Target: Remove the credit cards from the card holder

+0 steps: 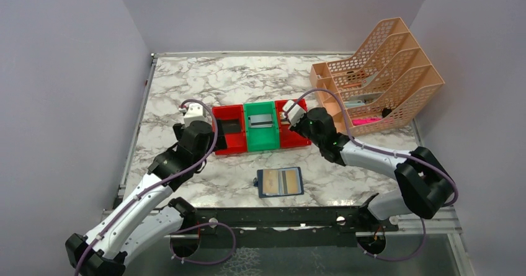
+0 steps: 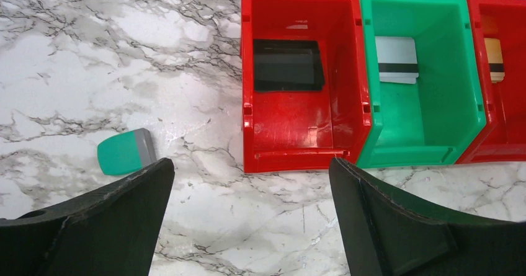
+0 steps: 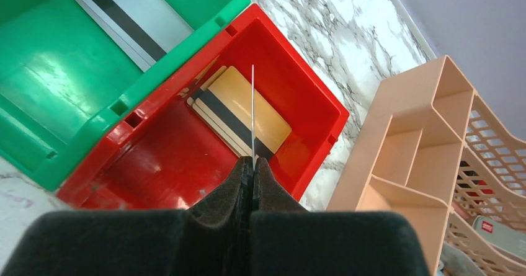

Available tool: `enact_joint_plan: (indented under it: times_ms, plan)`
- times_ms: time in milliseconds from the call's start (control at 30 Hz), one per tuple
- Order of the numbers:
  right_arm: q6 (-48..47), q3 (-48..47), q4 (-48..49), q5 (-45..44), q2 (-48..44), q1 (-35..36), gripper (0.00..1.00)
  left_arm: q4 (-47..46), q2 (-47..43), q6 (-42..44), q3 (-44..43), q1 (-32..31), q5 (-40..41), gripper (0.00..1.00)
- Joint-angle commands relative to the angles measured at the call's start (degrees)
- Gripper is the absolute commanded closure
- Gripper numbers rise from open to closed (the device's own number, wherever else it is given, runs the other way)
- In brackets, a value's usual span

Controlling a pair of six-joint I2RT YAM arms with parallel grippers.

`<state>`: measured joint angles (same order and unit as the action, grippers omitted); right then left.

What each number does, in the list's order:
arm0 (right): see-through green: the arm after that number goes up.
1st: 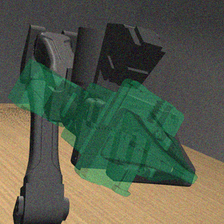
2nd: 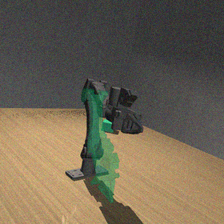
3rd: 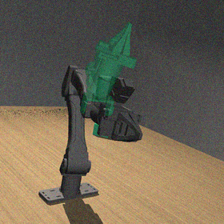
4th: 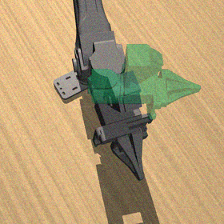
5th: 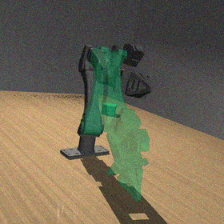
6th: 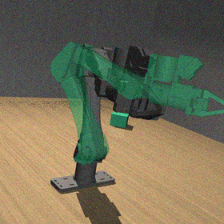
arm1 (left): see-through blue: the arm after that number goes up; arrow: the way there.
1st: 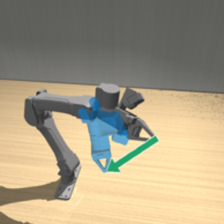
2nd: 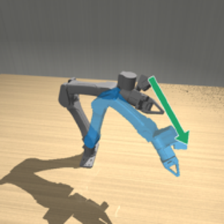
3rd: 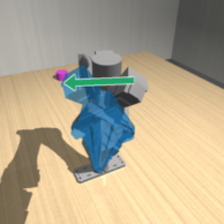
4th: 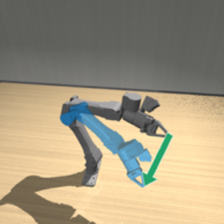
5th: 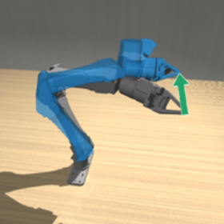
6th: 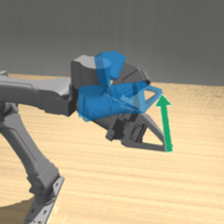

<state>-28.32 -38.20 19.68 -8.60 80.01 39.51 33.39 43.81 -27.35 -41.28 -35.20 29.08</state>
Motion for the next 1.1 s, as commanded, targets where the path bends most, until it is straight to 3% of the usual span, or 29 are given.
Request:
enact_joint_plan:
  times_ms: [0, 167, 567, 800, 1067]
  plan:
    - [-5.8, -3.1, 2.0, -1.7, 3.2, -0.8, 0.99, 0.6, -3.9, 0.3, 0.3, 0.3, 3.3, 0.01]
    - [-8.9, -4.8, 1.9, 2.2, 5.5, -2.4, 0.99, 0.6, -7.0, -0.2, 1.1, 0.3, 4.4, 0.01]
    - [-14.6, -11.9, 0.8, 0.8, 16.2, -2.9, 0.99, 0.6, -6.3, 0.1, 1.1, 0.3, 3.9, 0.01]
    - [-22.0, -11.3, 1.7, 2.0, 17.7, -2.9, 0.98, 0.7, -6.9, 0.0, 1.3, 0.3, 4.0, 0.01]
    - [-23.9, -12.4, 1.4, 1.1, 20.5, -2.9, 0.96, 0.7, -6.6, 0.0, 1.2, 0.3, 3.7, 0.01]
